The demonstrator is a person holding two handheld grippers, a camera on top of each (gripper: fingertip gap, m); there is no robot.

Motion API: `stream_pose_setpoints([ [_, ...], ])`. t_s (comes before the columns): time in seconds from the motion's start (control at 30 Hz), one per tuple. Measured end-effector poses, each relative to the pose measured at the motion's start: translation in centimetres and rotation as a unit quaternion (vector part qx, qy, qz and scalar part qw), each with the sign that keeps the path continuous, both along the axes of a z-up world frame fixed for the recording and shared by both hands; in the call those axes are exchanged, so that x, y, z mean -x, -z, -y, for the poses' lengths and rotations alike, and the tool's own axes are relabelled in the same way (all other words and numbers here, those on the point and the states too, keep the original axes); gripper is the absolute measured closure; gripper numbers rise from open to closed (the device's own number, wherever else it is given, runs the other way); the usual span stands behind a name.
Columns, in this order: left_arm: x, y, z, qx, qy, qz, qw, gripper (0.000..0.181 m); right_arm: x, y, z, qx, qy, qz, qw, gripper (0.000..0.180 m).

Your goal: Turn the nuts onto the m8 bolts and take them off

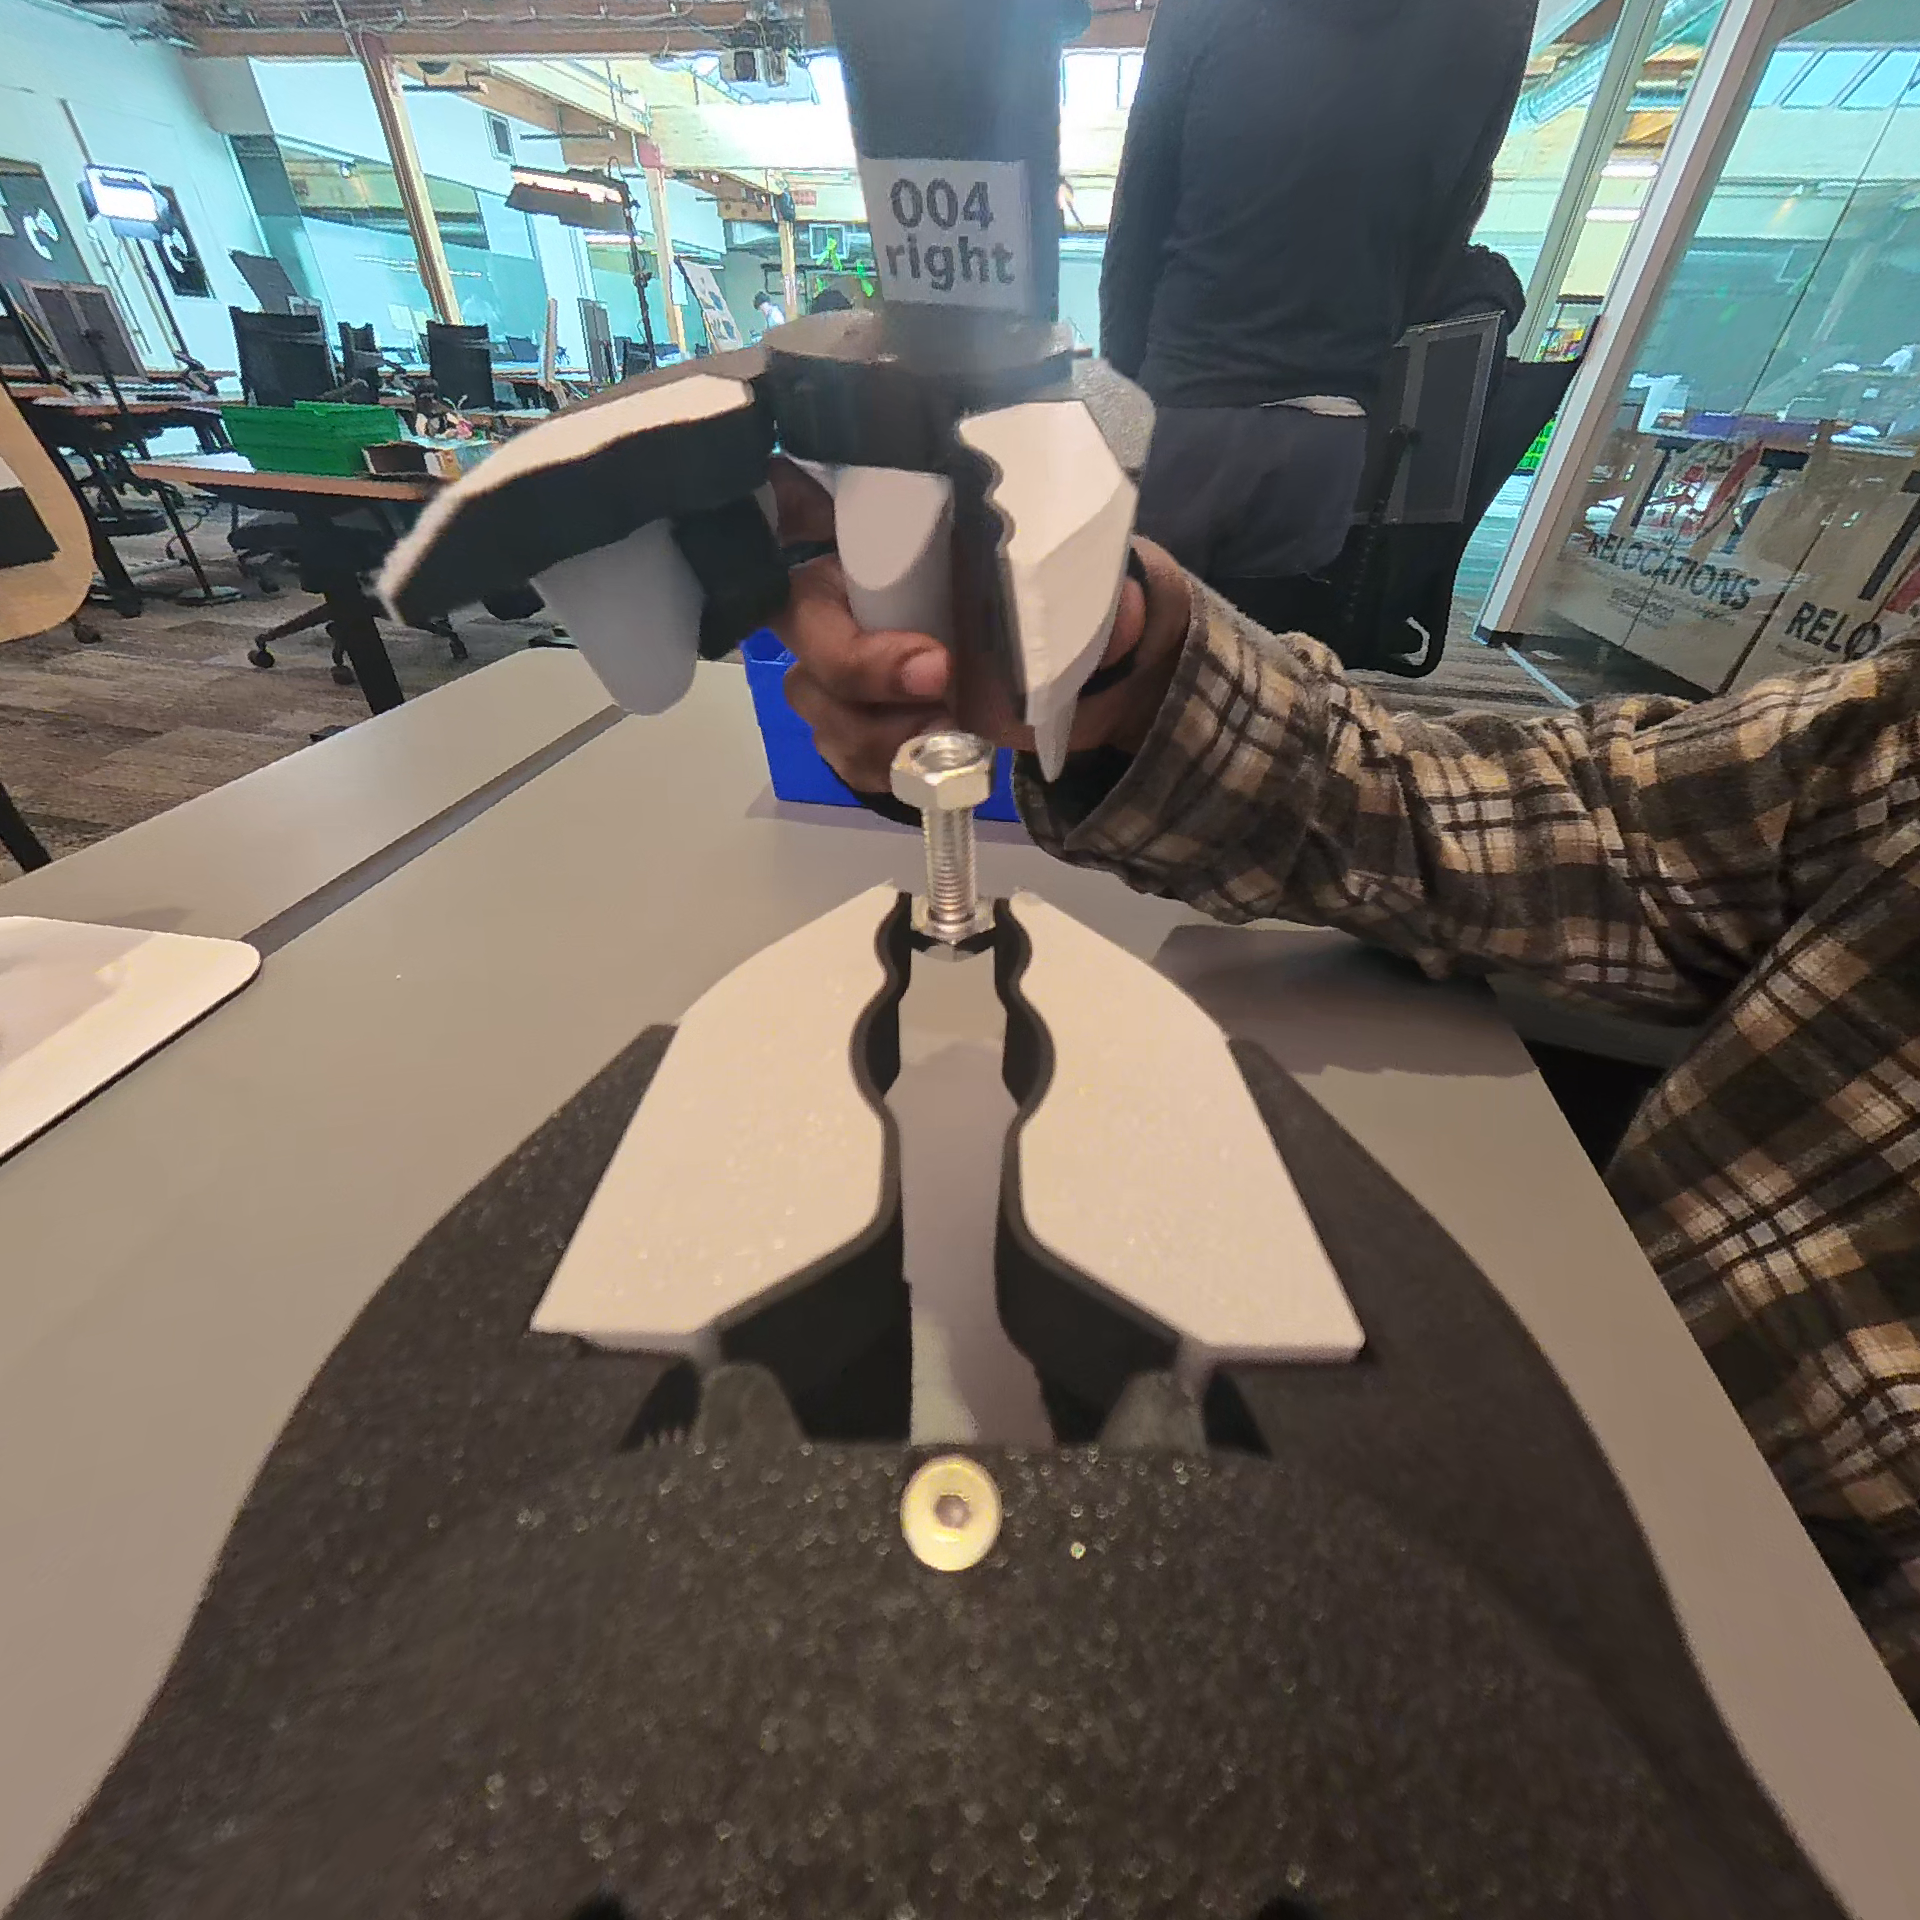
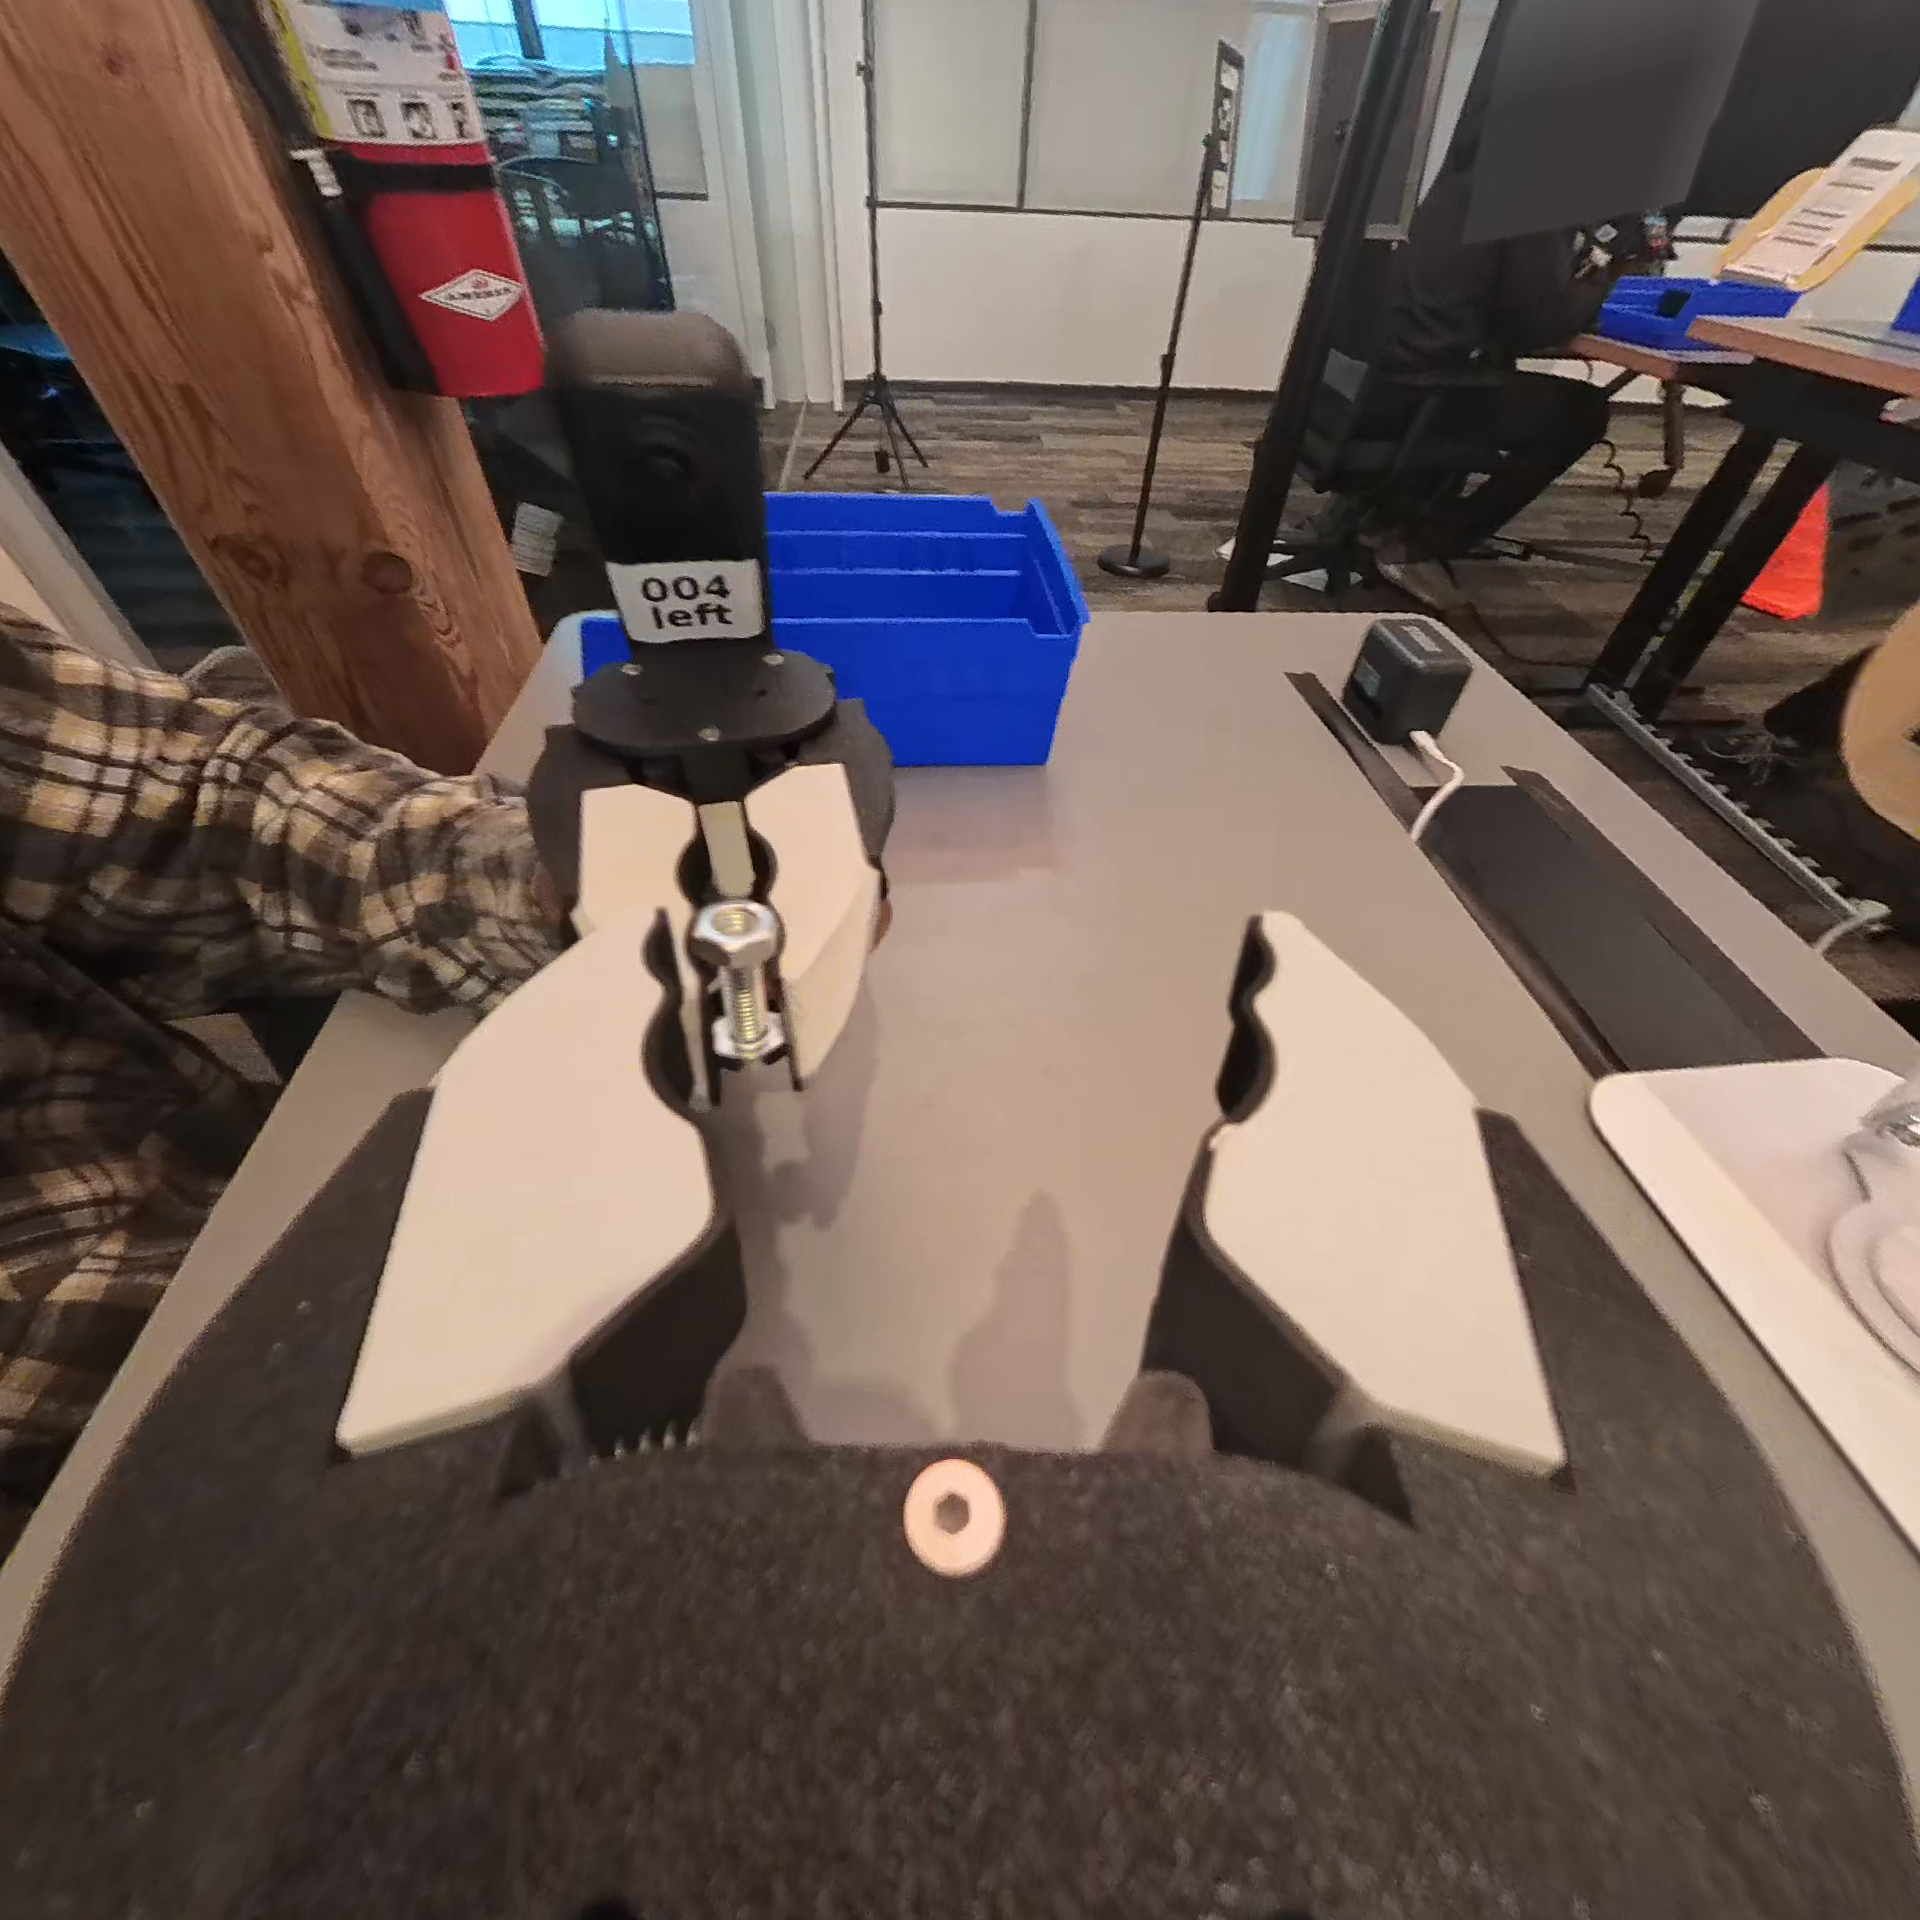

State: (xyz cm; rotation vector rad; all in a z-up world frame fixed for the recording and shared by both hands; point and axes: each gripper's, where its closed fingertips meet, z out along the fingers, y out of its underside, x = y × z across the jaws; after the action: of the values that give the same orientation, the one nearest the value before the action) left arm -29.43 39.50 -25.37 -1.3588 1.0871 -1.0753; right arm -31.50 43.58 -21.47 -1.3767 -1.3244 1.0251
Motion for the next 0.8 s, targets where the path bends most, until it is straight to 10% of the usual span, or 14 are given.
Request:
stream_pose_setpoints([
  [0.8,0.1,-0.3,-0.1,-0.006,-0.005,0.004,1.0,0.167,1.2,0.9,4.5,0.041,-0.143,0.007,0.989,0.165],
])
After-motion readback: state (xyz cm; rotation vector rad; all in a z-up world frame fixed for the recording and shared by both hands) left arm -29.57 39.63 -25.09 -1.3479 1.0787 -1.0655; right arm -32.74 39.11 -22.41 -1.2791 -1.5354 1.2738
